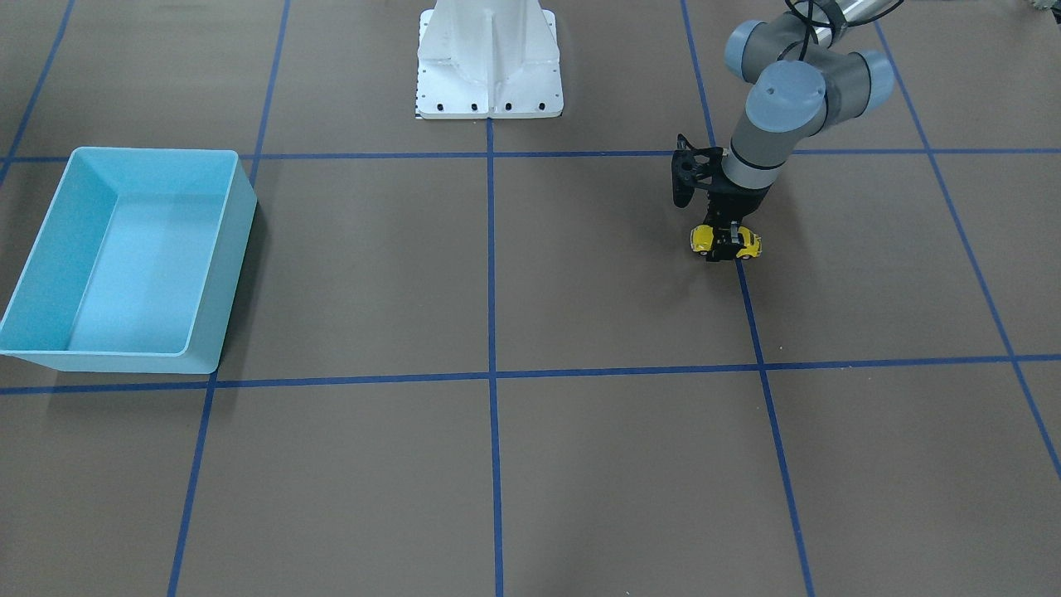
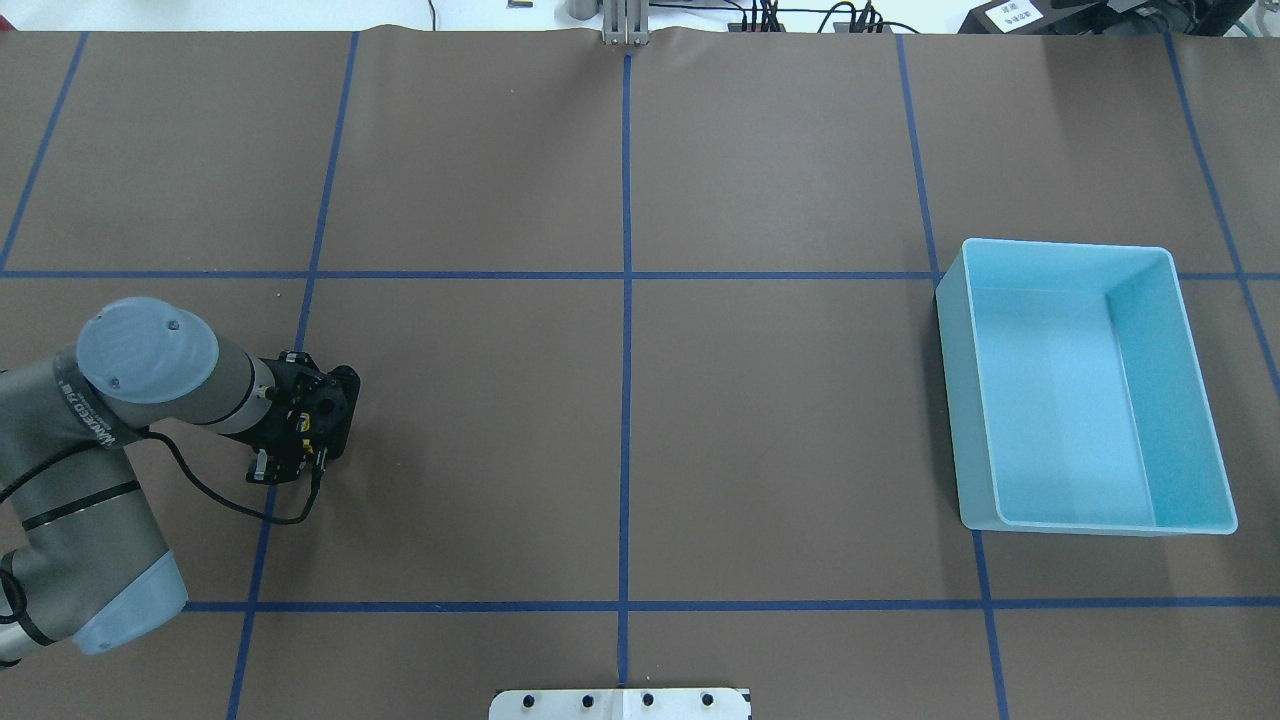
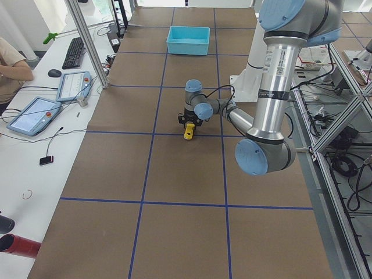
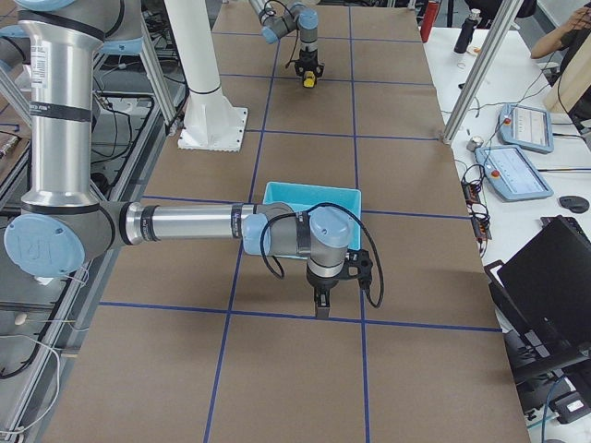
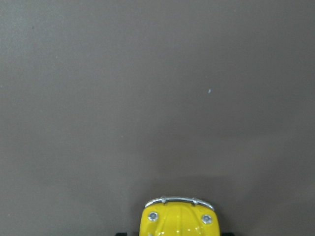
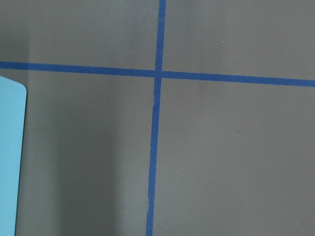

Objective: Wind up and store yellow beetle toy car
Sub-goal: 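Press the left gripper down on the car's roof, holding it against the table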

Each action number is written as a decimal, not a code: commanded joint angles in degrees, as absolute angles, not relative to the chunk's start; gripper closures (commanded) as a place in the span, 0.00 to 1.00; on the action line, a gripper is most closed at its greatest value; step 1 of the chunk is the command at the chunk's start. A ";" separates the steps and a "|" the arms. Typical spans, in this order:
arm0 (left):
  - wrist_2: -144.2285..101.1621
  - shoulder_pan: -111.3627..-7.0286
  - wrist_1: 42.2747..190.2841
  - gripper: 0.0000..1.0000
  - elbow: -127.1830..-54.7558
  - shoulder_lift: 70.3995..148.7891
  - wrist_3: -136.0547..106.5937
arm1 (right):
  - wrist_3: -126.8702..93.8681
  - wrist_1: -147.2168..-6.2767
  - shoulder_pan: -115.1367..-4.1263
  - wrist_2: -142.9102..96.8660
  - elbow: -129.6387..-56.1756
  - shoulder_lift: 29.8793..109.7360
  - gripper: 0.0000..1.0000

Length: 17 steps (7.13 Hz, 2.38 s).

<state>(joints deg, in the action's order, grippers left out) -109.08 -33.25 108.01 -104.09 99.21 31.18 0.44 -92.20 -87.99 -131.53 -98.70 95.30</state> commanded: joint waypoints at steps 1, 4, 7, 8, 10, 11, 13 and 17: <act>-110.12 -33.83 108.11 0.81 -104.85 99.14 30.94 | 0.44 -92.20 -87.98 -131.49 -98.70 95.45 0.00; -110.13 -35.33 108.37 0.96 -105.29 100.28 29.02 | 0.44 -92.20 -87.98 -131.48 -98.61 95.45 0.00; -111.88 -35.33 111.01 0.85 -104.94 100.37 23.99 | 0.44 -92.20 -87.98 -131.31 -98.61 95.45 0.00; -111.88 -35.33 111.44 0.82 -104.85 100.37 24.17 | 0.44 -92.20 -87.98 -131.31 -98.53 95.45 0.00; -111.88 -34.90 116.26 0.82 -104.07 99.67 25.40 | 0.44 -92.20 -87.98 -131.31 -98.53 95.45 0.00; -111.88 -34.89 117.50 0.79 -104.15 99.76 25.23 | 0.44 -92.20 -87.98 -131.31 -98.53 95.45 0.00; -111.88 -34.98 118.39 0.73 -103.71 99.67 24.61 | 0.44 -92.20 -87.98 -131.22 -98.53 95.45 0.00; -111.88 -34.98 118.39 0.68 -101.52 99.75 23.20 | 0.44 -92.20 -87.98 -131.22 -98.53 95.45 0.00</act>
